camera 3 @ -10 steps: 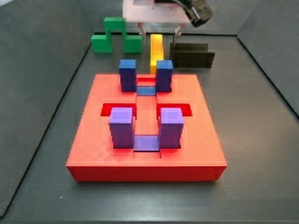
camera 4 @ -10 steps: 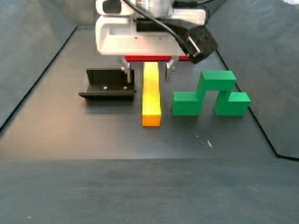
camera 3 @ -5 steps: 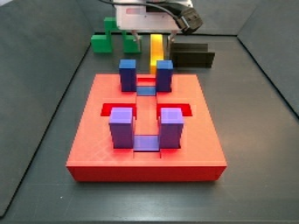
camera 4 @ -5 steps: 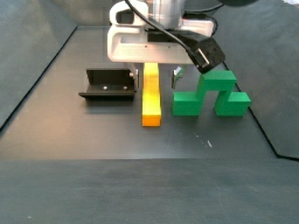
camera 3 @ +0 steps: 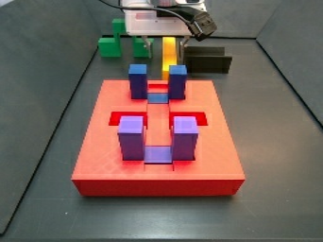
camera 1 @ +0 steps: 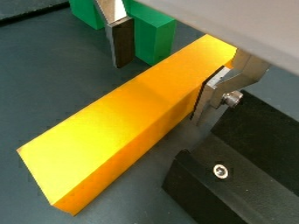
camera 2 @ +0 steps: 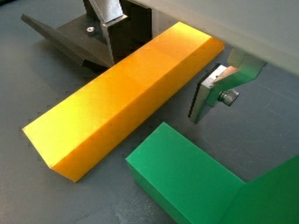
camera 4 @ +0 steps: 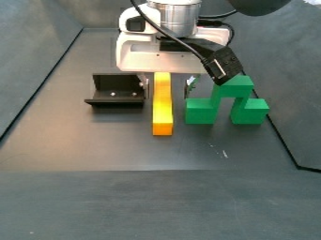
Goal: Pick up the yellow object. Move up. Move to above the board. Insert the yellow object.
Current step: Pick up the yellow object.
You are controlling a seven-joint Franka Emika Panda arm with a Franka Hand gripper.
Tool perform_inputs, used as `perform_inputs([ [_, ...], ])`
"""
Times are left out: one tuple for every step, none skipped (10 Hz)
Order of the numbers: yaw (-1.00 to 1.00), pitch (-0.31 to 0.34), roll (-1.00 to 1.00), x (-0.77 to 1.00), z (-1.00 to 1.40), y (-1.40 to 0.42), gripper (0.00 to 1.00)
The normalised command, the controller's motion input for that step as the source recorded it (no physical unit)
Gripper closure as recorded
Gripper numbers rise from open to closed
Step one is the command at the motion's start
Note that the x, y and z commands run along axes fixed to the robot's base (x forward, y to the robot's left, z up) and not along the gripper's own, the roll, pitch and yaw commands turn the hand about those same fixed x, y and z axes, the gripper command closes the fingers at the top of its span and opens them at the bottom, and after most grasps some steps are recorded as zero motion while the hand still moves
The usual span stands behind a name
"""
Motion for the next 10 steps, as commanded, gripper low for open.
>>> perform_inputs([
  [0.00,-0.087,-0.12,0.00,-0.24,0.00,0.00],
  [0.00,-0.080,-0.11,0.00,-0.23,0.00,0.00],
  [0.00,-0.070,-0.09,0.00,-0.20,0.00,0.00],
  [0.00,-0.046,-0.09,0.00,-0.09,0.00,0.00],
  [0.00,-0.030,-0.08,0.00,-0.03,-0.01,0.00],
  [0.00,-0.039,-0.07,0.00,-0.06,-0.01,0.00],
  [0.00,-0.037,-0.06,0.00,-0.07,-0.03,0.00],
  [0.00,-0.031,-0.03,0.00,-0.07,-0.05,0.00],
  [0.00,-0.027,0.00,0.00,-0.05,-0.09,0.00],
  [0.00,-0.026,0.00,0.00,-0.03,-0.06,0.00],
])
